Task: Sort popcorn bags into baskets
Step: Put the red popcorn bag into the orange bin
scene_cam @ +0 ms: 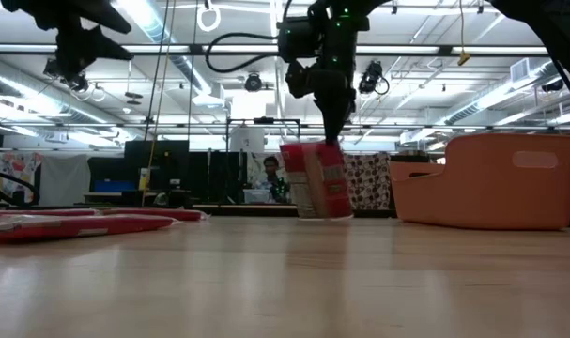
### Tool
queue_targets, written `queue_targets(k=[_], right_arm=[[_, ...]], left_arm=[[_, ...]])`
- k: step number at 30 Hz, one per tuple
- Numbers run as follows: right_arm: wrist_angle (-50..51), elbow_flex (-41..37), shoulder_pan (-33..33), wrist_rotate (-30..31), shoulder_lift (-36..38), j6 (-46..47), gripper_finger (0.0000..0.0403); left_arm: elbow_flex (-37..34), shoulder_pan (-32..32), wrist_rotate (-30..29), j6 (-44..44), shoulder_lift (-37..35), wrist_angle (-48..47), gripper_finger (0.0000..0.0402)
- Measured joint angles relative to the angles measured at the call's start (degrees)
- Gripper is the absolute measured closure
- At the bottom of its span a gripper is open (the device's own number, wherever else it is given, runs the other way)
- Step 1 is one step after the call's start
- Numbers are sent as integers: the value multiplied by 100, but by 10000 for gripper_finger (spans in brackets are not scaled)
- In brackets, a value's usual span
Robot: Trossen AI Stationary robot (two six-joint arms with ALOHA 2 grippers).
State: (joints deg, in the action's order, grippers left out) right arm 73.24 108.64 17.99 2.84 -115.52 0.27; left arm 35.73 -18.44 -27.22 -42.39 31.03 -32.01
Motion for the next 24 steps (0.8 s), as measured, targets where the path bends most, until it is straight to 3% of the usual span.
queue_targets(k=[5,17,24], right_arm=[[253,0,-102,-271,2,245,401],[318,5,-252,-699,61,686,401],[390,6,-287,-1150,253,732,401]], left_arm=[[0,0,229,-66,563,20,183],[0,263,209,530,1660,158,193],[-241,1113,1136,1723,2095,1614,194]])
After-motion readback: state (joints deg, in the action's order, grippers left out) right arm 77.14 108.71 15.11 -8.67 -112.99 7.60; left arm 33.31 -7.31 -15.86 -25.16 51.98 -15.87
